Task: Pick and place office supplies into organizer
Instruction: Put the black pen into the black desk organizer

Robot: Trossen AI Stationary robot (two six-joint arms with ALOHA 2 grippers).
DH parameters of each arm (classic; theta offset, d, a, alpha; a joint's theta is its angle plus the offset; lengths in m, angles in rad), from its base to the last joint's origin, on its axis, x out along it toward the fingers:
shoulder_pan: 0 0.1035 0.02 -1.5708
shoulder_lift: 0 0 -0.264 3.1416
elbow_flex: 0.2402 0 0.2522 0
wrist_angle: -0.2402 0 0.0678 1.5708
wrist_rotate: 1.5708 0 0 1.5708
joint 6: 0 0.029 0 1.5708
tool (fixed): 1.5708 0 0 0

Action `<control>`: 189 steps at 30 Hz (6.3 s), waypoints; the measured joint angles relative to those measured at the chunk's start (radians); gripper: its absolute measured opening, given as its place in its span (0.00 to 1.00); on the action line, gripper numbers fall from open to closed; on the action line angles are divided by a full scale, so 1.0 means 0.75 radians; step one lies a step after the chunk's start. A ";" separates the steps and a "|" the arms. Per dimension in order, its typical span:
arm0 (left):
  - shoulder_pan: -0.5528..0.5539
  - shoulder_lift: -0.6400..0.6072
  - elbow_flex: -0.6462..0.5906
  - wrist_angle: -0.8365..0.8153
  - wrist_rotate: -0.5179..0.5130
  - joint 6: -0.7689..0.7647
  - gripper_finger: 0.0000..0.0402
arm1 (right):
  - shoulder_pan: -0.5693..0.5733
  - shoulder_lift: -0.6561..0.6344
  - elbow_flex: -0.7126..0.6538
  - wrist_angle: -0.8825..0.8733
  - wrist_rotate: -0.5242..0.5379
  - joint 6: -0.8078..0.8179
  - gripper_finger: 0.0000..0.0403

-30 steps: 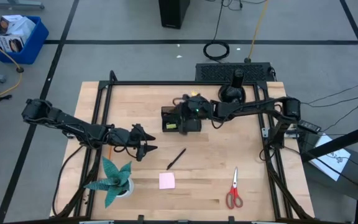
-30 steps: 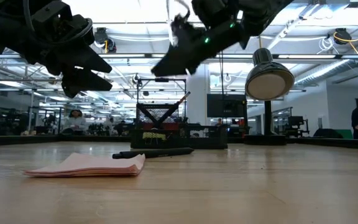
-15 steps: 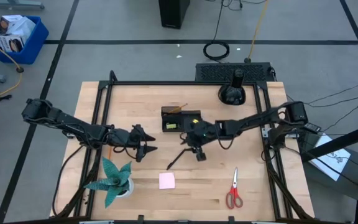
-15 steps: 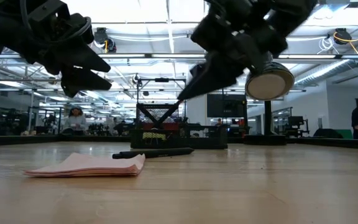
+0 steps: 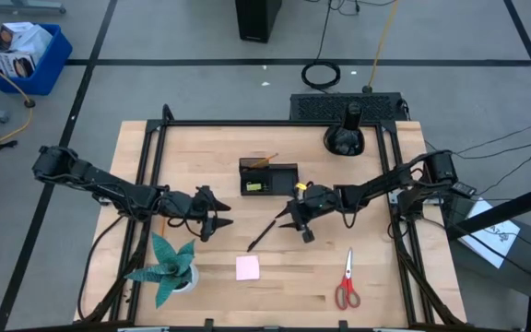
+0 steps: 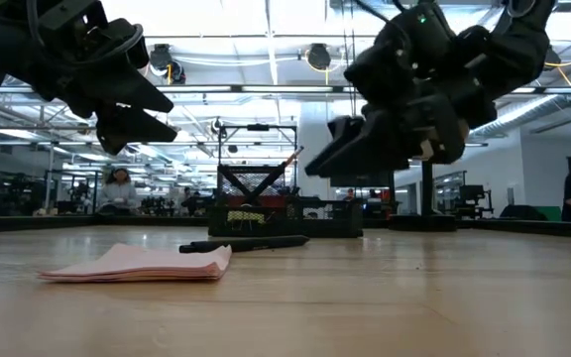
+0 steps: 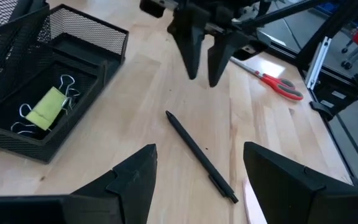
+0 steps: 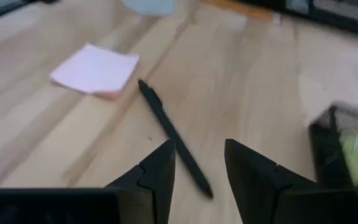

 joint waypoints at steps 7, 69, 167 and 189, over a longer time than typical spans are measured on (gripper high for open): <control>0.001 0.000 -0.001 0.098 0.002 0.032 0.61 | -0.010 0.065 0.000 0.032 -0.005 -0.127 0.32; 0.003 0.000 0.001 0.485 -0.040 0.035 0.61 | -0.083 0.476 0.166 0.343 -0.343 0.148 0.08; -0.051 0.000 0.001 0.539 -0.354 0.172 0.15 | -0.115 0.148 0.166 0.631 -0.029 0.329 0.09; 0.036 0.000 0.001 0.551 -0.412 0.196 0.12 | -0.111 -0.007 -0.162 0.736 0.145 0.384 0.41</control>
